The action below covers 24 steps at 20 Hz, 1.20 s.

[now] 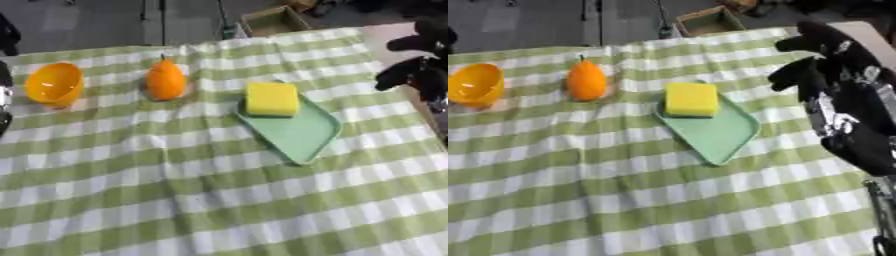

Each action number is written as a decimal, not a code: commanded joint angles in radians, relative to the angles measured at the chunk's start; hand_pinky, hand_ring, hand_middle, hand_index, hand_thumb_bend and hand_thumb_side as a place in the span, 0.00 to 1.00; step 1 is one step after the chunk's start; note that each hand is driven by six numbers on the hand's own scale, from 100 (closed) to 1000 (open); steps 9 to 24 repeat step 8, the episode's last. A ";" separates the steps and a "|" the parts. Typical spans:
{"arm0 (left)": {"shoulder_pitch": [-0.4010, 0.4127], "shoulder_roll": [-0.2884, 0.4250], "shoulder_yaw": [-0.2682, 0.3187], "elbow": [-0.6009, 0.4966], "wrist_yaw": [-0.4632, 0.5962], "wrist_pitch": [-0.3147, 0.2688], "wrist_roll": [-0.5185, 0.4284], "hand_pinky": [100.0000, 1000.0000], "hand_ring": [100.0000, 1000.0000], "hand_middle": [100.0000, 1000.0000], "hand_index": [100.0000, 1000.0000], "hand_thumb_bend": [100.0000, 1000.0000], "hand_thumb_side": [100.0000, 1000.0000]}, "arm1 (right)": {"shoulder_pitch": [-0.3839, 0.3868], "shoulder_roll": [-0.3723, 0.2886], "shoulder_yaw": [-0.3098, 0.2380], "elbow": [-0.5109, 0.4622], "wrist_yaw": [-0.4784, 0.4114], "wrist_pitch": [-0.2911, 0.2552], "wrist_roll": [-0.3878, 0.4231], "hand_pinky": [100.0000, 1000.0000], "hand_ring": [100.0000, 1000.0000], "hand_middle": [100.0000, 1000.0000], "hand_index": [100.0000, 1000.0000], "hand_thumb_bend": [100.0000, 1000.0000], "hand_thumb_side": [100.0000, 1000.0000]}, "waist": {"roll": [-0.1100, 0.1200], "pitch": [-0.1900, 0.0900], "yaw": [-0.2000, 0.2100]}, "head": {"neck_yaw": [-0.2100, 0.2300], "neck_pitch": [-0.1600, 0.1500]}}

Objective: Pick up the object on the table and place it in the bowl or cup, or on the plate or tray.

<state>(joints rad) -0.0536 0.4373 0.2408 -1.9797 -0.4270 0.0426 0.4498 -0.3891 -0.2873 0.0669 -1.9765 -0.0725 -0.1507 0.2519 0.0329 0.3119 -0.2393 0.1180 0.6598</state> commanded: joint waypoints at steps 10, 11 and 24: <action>-0.001 0.001 0.006 -0.020 -0.024 0.011 -0.023 0.70 0.73 0.78 0.85 0.37 0.63 | -0.005 -0.021 -0.015 -0.024 0.010 -0.001 -0.010 0.60 0.63 0.77 0.94 0.00 0.35 | 0.003 -0.248 0.003 | 0.000 -0.004; -0.001 0.001 0.006 -0.020 -0.024 0.011 -0.023 0.70 0.73 0.78 0.85 0.37 0.63 | -0.005 -0.021 -0.015 -0.024 0.010 -0.001 -0.010 0.60 0.63 0.77 0.94 0.00 0.35 | 0.003 -0.248 0.003 | 0.000 -0.004; -0.001 0.001 0.006 -0.020 -0.024 0.011 -0.023 0.70 0.73 0.78 0.85 0.37 0.63 | -0.005 -0.021 -0.015 -0.024 0.010 -0.001 -0.010 0.60 0.63 0.77 0.94 0.00 0.35 | 0.003 -0.248 0.003 | 0.000 -0.004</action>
